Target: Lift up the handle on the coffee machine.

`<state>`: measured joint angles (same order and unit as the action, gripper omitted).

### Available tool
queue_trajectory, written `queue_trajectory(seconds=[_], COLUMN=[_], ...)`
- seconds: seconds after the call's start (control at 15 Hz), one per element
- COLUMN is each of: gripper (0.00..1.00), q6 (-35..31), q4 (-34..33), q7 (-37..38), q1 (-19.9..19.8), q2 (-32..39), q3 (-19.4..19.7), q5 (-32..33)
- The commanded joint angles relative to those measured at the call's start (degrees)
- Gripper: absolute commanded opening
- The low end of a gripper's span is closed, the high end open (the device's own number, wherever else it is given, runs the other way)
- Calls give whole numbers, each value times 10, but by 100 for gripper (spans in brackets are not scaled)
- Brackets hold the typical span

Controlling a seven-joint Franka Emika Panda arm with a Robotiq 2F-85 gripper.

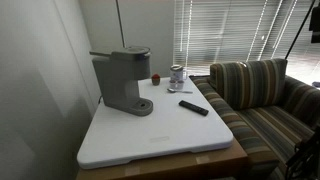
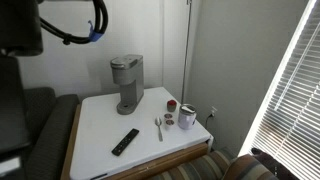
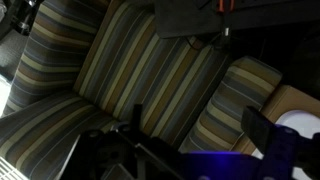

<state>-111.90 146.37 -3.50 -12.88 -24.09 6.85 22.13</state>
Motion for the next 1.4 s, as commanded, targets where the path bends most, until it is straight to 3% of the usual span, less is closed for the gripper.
queue_trajectory(seconds=[0.0,0.53,0.6,0.67,1.0,1.13,1.33], gripper=[100,100,100,100,100,100,100], q6=[3,-160,-179,-152,-169,-199,-273], q4=[-1,-61,-73,-41,-39,-48,-67], q7=[2,-107,-136,-92,-90,-110,-161], q1=[7,71,78,62,66,80,117], q2=[0,102,122,73,76,90,115], q3=[6,27,19,14,16,24,32], q5=[2,-121,-109,-101,-113,-158,-290])
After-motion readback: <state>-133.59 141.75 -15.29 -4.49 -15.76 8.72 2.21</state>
